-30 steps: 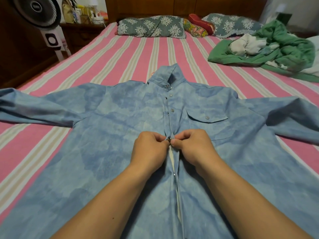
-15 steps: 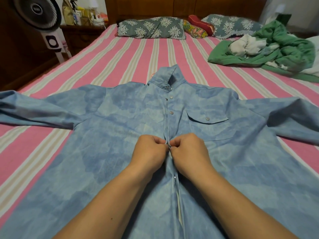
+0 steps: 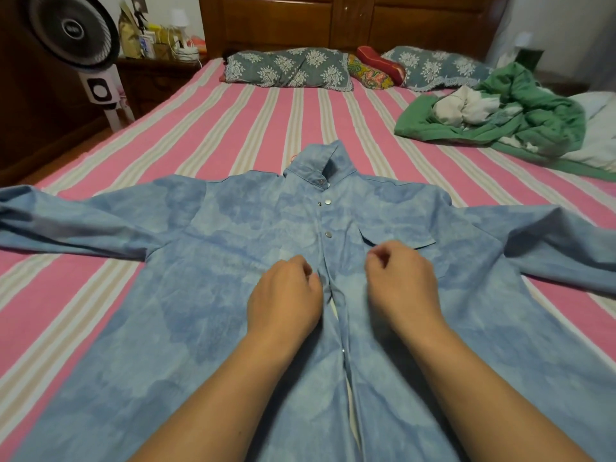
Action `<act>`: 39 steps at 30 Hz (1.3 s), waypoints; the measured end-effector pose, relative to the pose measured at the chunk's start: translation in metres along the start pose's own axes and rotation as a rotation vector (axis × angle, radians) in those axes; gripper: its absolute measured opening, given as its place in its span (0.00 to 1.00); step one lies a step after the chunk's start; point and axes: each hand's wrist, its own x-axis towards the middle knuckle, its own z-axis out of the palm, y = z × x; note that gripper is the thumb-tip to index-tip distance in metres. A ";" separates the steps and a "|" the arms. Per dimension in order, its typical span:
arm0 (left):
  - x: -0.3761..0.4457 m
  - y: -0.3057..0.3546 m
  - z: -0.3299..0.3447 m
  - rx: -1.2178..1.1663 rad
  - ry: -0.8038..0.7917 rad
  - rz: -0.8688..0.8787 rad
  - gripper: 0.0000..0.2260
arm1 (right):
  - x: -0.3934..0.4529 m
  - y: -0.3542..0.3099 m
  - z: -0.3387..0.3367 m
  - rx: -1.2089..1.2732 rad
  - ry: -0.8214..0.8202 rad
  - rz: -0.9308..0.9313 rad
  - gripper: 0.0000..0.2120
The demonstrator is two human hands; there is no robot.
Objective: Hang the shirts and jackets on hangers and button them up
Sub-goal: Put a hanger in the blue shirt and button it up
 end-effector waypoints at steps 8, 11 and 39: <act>-0.003 0.000 0.011 0.171 -0.130 0.087 0.18 | 0.066 -0.068 0.024 -0.229 -0.391 -0.188 0.09; -0.005 -0.011 0.009 0.261 -0.185 0.098 0.31 | 0.105 -0.055 0.062 -0.246 -0.359 -0.169 0.21; 0.174 -0.012 0.029 -0.516 -0.146 -0.040 0.08 | 0.131 -0.038 0.049 -0.456 -0.584 -0.204 0.15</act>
